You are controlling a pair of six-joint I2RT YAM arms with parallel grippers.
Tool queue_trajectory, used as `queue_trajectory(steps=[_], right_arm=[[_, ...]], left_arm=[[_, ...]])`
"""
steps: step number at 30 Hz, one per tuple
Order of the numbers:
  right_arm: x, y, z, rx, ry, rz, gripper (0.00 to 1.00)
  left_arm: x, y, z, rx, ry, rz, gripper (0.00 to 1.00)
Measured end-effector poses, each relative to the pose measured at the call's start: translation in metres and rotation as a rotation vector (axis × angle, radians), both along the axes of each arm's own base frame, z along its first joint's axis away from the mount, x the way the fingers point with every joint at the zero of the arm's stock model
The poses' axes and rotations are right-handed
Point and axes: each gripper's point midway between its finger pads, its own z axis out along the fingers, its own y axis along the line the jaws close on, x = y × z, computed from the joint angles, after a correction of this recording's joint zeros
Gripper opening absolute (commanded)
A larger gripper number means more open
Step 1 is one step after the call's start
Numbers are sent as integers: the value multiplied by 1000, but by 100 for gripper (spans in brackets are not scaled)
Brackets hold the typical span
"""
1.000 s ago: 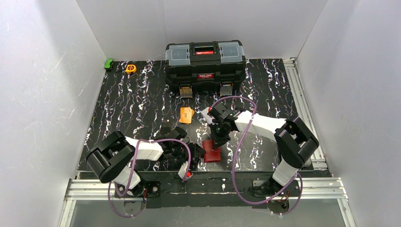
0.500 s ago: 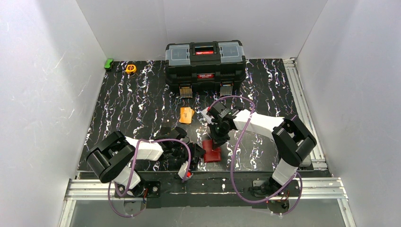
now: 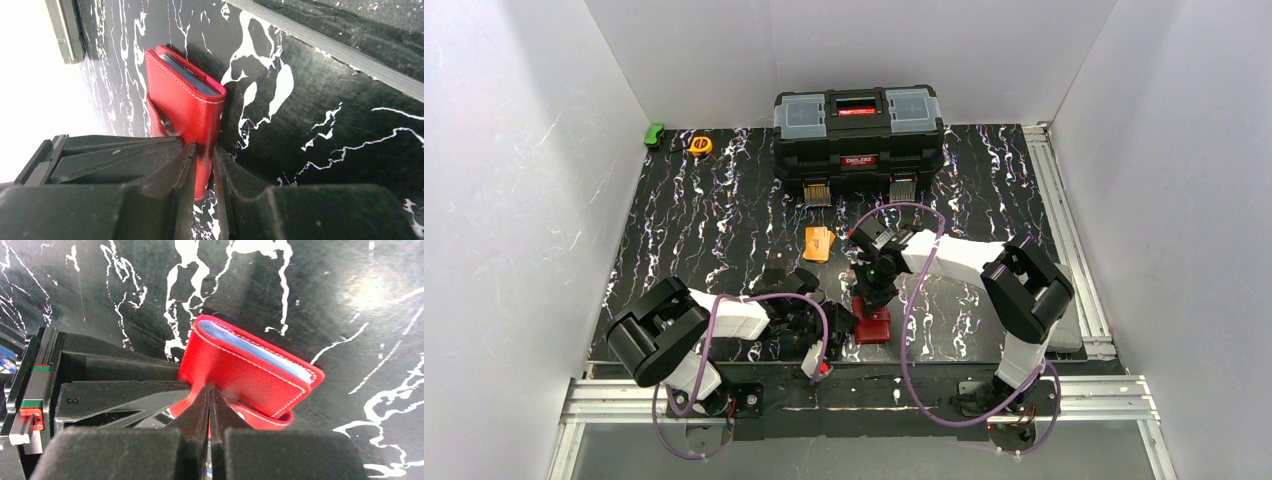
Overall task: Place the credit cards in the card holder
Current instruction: Close the card holder at the center of the board.
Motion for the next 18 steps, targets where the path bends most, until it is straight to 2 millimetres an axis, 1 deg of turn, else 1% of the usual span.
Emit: queue_trajectory(steps=[4, 9, 12, 14, 16, 17, 18], right_arm=[[-7, 5, 0, 1, -5, 30, 1], [-8, 4, -1, 6, -13, 32, 2], [-6, 2, 1, 0, -32, 29, 28], [-4, -2, 5, -17, -48, 28, 37], [1, -4, 15, -32, -74, 27, 45], [6, -2, 23, -32, -97, 26, 56], [12, 0, 34, -23, -126, 24, 70]], left_arm=[[0, 0, 0, 1, 3, 4, 19], [0, 0, 0, 1, 4, 7, 18], [2, 0, 0, 5, -1, 14, 17], [2, 0, -1, 8, -2, 16, 17], [2, 0, -1, 7, -4, 17, 17], [2, 0, -1, 7, -4, 17, 17], [3, 0, -1, 7, -4, 18, 17]])
